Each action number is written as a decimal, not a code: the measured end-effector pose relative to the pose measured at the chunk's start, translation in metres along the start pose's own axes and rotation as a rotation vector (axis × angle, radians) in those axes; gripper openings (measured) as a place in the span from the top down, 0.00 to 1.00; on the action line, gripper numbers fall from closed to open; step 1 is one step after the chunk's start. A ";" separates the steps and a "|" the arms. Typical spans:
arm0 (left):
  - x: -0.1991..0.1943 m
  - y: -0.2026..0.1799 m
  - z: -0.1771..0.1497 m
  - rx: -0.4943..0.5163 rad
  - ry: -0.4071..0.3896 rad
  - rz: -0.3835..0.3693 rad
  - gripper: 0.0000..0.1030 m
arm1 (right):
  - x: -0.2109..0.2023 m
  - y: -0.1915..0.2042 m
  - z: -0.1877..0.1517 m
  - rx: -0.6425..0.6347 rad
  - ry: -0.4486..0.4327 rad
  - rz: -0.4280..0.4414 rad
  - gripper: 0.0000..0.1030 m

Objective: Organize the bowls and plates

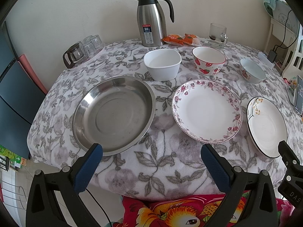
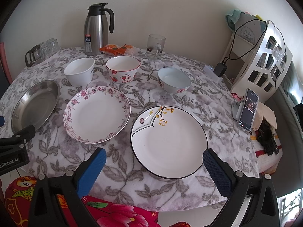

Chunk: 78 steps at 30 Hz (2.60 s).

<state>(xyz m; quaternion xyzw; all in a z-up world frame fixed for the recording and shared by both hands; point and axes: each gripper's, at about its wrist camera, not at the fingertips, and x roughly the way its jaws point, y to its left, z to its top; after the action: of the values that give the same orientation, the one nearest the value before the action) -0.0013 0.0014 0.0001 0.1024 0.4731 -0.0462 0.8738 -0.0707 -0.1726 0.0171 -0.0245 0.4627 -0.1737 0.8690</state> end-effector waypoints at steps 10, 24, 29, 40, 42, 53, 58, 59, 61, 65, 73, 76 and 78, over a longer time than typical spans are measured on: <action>0.000 0.001 -0.001 -0.003 0.001 -0.005 0.00 | 0.000 0.000 0.000 -0.003 0.003 -0.002 0.00; 0.001 0.001 -0.001 -0.003 0.002 -0.004 0.00 | -0.001 0.001 0.000 -0.007 0.002 -0.006 0.00; 0.001 0.001 -0.001 -0.003 0.003 -0.005 0.00 | -0.001 0.001 0.000 -0.006 0.002 -0.006 0.00; 0.008 0.018 -0.002 -0.067 0.042 -0.140 0.00 | -0.003 0.001 0.002 -0.026 -0.001 0.045 0.00; 0.007 0.023 -0.002 -0.080 0.033 -0.178 0.00 | -0.008 0.001 0.005 -0.028 -0.019 0.090 0.00; -0.003 0.095 0.021 -0.194 -0.107 -0.147 0.00 | -0.040 0.042 0.056 -0.115 -0.132 0.272 0.00; 0.011 0.145 0.021 -0.305 -0.115 -0.102 0.00 | -0.023 0.066 0.073 -0.086 -0.090 0.377 0.00; 0.015 0.153 0.020 -0.321 -0.116 -0.106 0.00 | -0.016 0.071 0.074 -0.079 -0.073 0.394 0.00; 0.024 0.167 0.017 -0.348 -0.123 -0.105 0.00 | 0.002 0.083 0.074 -0.063 -0.018 0.427 0.00; 0.042 0.184 0.009 -0.378 -0.131 -0.100 0.00 | 0.031 0.101 0.072 -0.057 0.076 0.462 0.00; 0.078 0.219 0.003 -0.474 -0.142 -0.170 0.00 | 0.071 0.130 0.089 -0.012 0.144 0.566 0.11; 0.087 0.227 0.005 -0.464 -0.150 -0.175 0.00 | 0.085 0.145 0.093 -0.001 0.179 0.626 0.20; 0.095 0.231 0.007 -0.458 -0.131 -0.187 0.00 | 0.093 0.156 0.095 -0.007 0.194 0.642 0.23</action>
<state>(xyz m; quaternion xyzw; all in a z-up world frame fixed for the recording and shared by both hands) 0.0980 0.2268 -0.0445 -0.1454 0.4212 -0.0247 0.8949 0.0976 -0.0679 -0.0340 0.1362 0.5279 0.1089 0.8312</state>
